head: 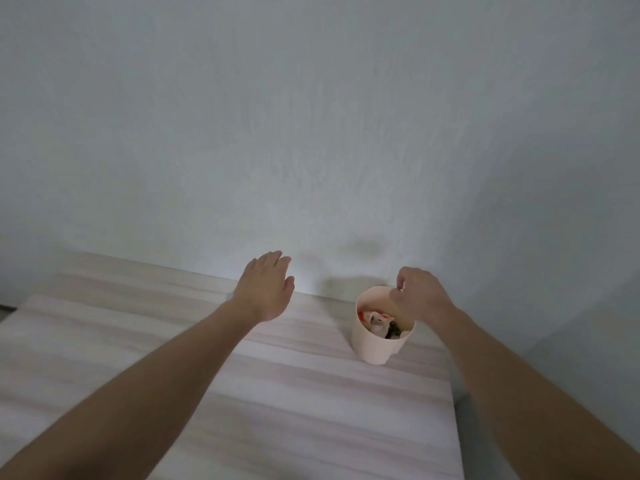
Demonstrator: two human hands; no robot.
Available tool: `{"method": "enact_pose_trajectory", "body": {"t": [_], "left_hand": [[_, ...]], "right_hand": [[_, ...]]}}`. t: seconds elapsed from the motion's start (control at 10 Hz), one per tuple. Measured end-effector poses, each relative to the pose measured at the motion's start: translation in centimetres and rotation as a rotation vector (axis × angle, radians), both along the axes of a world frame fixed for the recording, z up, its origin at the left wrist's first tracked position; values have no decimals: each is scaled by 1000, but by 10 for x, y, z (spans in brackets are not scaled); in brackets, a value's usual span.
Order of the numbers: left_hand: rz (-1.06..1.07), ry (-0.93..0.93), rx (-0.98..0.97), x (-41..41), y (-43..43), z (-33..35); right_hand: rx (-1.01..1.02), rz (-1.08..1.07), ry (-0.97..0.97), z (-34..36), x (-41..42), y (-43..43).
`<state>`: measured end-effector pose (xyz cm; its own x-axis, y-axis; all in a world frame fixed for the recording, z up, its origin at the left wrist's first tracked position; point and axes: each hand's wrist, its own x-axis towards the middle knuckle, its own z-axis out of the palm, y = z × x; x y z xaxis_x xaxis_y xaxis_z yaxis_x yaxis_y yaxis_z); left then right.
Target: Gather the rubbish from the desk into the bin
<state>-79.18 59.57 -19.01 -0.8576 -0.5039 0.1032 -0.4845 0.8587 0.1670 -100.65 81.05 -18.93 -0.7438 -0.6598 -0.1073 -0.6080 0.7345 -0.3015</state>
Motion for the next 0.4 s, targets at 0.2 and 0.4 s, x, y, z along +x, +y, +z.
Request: {"method": "enact_pose_trajectory", "body": {"t": [0.2,0.4], "left_hand": [[18,1,23,22,-26,0],[27,2,33,25,-46,-9]], "right_hand": [[-12,3,-74,-19,-1,-27],[68,24,-104,-31,1,-39]]}}
